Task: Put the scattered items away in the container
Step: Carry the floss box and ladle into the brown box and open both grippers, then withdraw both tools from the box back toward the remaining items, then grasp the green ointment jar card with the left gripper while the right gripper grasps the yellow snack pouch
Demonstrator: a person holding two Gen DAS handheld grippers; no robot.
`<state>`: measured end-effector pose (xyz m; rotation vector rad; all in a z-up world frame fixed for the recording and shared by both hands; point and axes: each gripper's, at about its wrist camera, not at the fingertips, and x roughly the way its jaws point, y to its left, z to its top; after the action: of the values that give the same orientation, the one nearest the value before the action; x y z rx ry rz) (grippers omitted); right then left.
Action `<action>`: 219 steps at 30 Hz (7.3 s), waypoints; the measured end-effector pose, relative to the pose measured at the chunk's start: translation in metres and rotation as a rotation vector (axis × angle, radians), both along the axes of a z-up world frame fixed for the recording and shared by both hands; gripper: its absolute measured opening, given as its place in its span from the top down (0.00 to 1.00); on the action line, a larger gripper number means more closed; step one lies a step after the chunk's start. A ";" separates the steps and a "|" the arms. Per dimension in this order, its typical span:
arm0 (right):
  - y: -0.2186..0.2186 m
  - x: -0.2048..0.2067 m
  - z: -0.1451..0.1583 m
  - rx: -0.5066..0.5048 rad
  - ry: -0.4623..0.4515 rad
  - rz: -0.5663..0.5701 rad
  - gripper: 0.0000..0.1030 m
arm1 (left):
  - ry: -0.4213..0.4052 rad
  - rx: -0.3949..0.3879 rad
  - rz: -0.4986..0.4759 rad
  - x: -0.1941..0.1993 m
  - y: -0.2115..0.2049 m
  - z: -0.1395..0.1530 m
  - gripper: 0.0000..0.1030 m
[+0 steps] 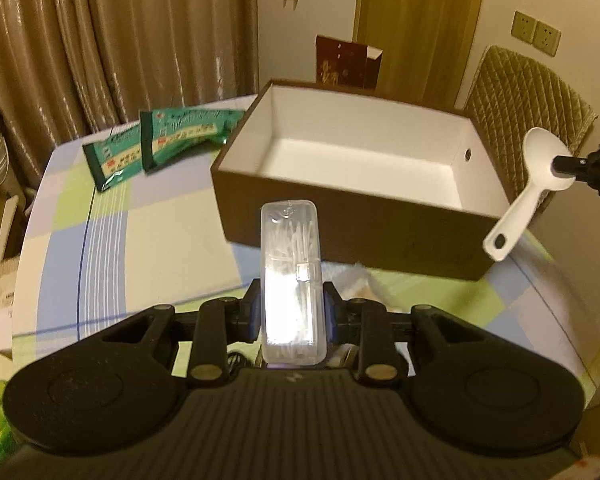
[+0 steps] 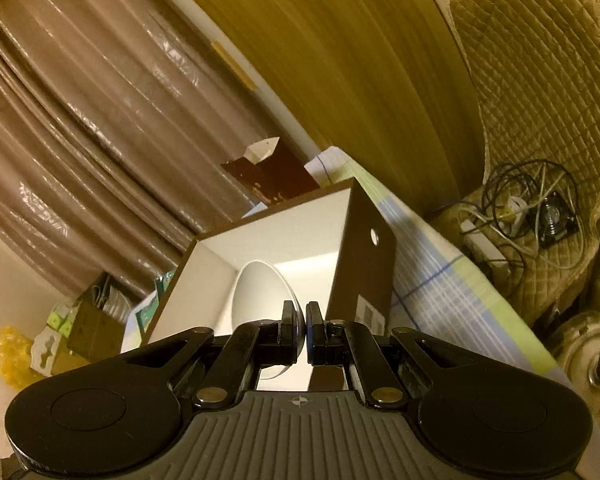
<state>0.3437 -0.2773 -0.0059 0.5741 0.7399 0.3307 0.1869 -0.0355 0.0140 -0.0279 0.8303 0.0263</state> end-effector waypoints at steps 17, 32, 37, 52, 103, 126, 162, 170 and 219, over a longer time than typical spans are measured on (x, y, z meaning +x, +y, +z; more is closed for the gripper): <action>0.027 0.063 -0.003 0.016 0.014 0.012 0.99 | -0.082 0.016 -0.059 0.063 -0.010 0.024 0.76; 0.066 0.130 -0.026 -0.118 0.055 0.001 0.99 | -0.026 -0.023 -0.122 0.170 -0.023 0.017 0.76; 0.085 0.147 -0.041 -0.230 0.068 0.050 0.99 | 0.045 -0.042 -0.127 0.198 -0.029 -0.008 0.76; 0.132 0.175 -0.088 -0.471 0.148 0.261 0.99 | 0.236 0.022 -0.137 0.242 -0.037 -0.077 0.76; 0.156 0.130 -0.050 -0.602 0.075 0.475 0.02 | 0.298 0.112 -0.138 0.220 -0.019 -0.050 0.24; 0.139 0.036 -0.004 -0.561 -0.018 0.347 0.02 | 0.148 0.141 -0.159 0.119 -0.031 0.016 0.21; 0.155 -0.110 -0.041 -0.444 0.039 0.403 0.02 | 0.122 0.050 0.041 -0.088 0.042 -0.003 0.18; 0.172 -0.127 -0.062 -0.446 0.104 0.448 0.02 | 0.177 0.050 0.084 -0.107 0.045 -0.025 0.18; 0.197 -0.134 -0.103 -0.213 0.269 0.493 1.00 | 0.278 0.039 0.012 -0.118 0.061 -0.092 0.29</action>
<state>0.2095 -0.0807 -0.1094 0.2281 1.1631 0.6285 0.0685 0.0257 -0.0780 0.0077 1.1070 0.0585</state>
